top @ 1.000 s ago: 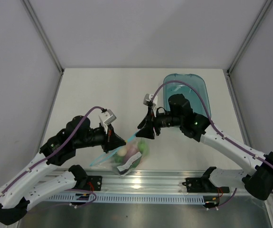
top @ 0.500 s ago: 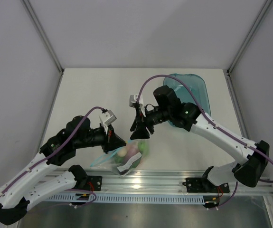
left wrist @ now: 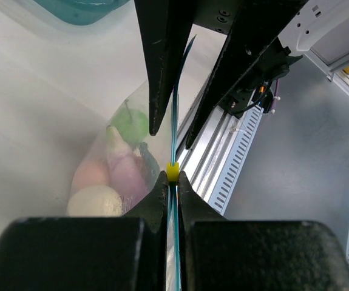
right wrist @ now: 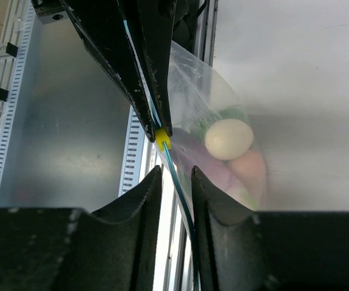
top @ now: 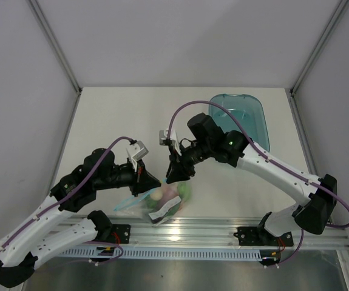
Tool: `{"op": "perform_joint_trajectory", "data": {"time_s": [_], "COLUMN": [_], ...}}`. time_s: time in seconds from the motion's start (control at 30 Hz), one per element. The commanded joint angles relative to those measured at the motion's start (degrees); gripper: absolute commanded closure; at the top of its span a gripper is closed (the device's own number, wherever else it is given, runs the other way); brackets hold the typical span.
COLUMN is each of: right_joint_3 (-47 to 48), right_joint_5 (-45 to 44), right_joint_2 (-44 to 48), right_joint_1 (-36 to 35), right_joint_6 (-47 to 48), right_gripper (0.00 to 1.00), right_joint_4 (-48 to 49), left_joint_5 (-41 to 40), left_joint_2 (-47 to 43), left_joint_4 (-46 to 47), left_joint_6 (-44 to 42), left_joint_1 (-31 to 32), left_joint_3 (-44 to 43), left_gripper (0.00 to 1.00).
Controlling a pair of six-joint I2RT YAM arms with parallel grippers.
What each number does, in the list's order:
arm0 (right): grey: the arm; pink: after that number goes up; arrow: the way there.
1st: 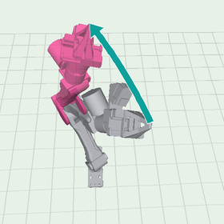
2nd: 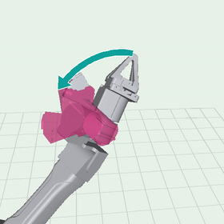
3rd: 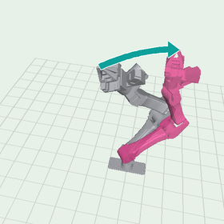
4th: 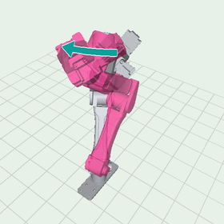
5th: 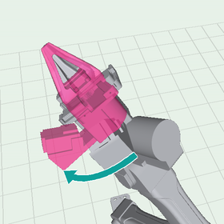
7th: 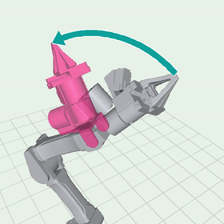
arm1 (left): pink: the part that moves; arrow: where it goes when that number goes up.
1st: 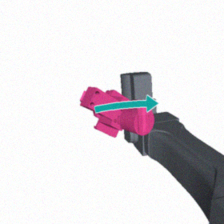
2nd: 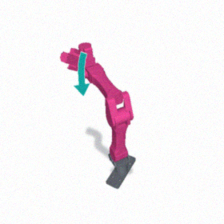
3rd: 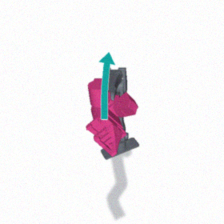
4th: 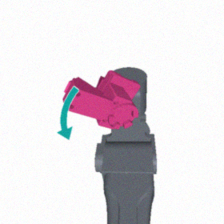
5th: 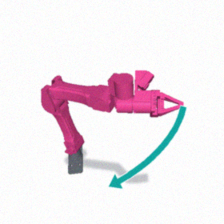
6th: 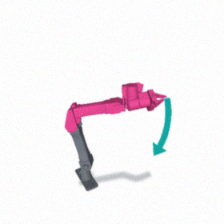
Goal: Place the food in the zip-top bag and seal the zipper
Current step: Zip the zipper food storage bag at the center of the board.
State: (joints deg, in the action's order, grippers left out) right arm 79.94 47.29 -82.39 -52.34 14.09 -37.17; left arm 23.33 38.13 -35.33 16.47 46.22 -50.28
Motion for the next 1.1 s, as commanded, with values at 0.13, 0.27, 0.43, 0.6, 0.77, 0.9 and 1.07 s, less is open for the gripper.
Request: {"op": "perform_joint_trajectory", "data": {"time_s": [0.13,0.27,0.43,0.6,0.77,0.9,1.07], "right_joint_3": [1.80,2.06,1.88,1.71,0.31,-1.98,-4.53], "right_joint_5": [-1.58,-2.37,-3.08,-3.87,-5.80,-9.58,-13.62], "right_joint_2": [-0.05,0.21,0.65,1.09,1.97,4.68,7.42], "right_joint_1": [-1.01,-1.01,-1.01,-1.10,-1.10,-1.10,-1.01], "right_joint_6": [0.59,0.68,0.77,0.94,0.68,-0.81,-2.22], "right_gripper": [0.80,0.85,0.90,1.00,1.00,1.00,1.00], "right_joint_4": [0.43,0.43,0.43,-0.10,0.25,3.14,5.44], "left_joint_5": [1.45,1.45,1.54,0.93,-0.13,-0.57,-1.10], "left_joint_2": [-0.78,-0.86,-0.69,-0.60,-0.60,-1.04,-1.39], "left_joint_4": [1.23,1.23,1.41,1.06,0.27,-0.35,-0.61], "left_joint_6": [-0.39,-0.39,-0.30,-0.65,-0.82,-0.82,-1.00], "left_joint_1": [0.19,0.19,0.19,0.19,0.19,0.19,0.19], "left_joint_3": [0.36,0.36,0.27,0.01,-0.25,0.01,-0.17], "left_gripper": [1.00,0.99,1.00,0.99,0.99,1.00,0.99]}}
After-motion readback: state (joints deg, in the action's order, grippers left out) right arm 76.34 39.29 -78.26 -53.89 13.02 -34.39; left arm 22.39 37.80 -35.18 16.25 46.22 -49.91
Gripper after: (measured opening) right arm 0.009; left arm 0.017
